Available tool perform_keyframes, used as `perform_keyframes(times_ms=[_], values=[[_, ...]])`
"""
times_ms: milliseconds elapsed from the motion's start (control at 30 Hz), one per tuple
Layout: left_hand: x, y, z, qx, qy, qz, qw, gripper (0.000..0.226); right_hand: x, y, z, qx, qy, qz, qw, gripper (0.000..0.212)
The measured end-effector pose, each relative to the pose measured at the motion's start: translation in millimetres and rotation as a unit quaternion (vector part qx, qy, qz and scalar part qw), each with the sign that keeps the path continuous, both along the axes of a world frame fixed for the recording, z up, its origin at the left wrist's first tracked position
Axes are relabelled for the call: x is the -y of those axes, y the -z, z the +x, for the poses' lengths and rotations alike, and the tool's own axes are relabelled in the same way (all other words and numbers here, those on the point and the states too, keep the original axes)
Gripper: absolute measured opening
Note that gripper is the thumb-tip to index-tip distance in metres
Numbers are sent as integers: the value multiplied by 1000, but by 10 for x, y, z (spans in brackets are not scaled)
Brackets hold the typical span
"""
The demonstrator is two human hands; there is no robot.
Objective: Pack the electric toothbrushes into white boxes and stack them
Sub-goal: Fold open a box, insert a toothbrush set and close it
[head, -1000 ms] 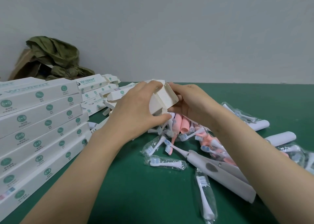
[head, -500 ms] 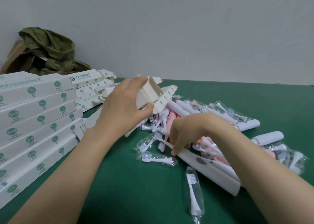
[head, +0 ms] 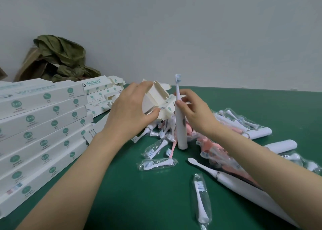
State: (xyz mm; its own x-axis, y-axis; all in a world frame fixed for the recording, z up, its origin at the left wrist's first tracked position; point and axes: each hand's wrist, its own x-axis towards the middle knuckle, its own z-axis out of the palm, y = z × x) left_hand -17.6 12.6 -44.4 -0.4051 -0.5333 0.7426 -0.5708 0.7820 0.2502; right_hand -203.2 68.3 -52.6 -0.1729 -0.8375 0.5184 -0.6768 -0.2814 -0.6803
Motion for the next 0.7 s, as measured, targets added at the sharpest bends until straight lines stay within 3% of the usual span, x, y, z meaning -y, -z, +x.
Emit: perform_keyframes(times_ms=[133,367,433,533,700], values=[[9,11,1,6,2,-3,1000,58,-186,122,-78,32,-48,16,998,17],[3,14,-20,8,2,-4,1000,59,-296,156,-194,3,-68,202,977,25],[-7,6,-30,2,8,-2,1000,60,-294,65,-188,-18,-69,190,979,25],[-26,8,-46,-1,9,3,1000,61,-376,-222,-198,32,-74,109,991,30],[-18,-27,-39,-17,-9,15,1000,59,-681,-661,-370,-17,-141,133,981,48]])
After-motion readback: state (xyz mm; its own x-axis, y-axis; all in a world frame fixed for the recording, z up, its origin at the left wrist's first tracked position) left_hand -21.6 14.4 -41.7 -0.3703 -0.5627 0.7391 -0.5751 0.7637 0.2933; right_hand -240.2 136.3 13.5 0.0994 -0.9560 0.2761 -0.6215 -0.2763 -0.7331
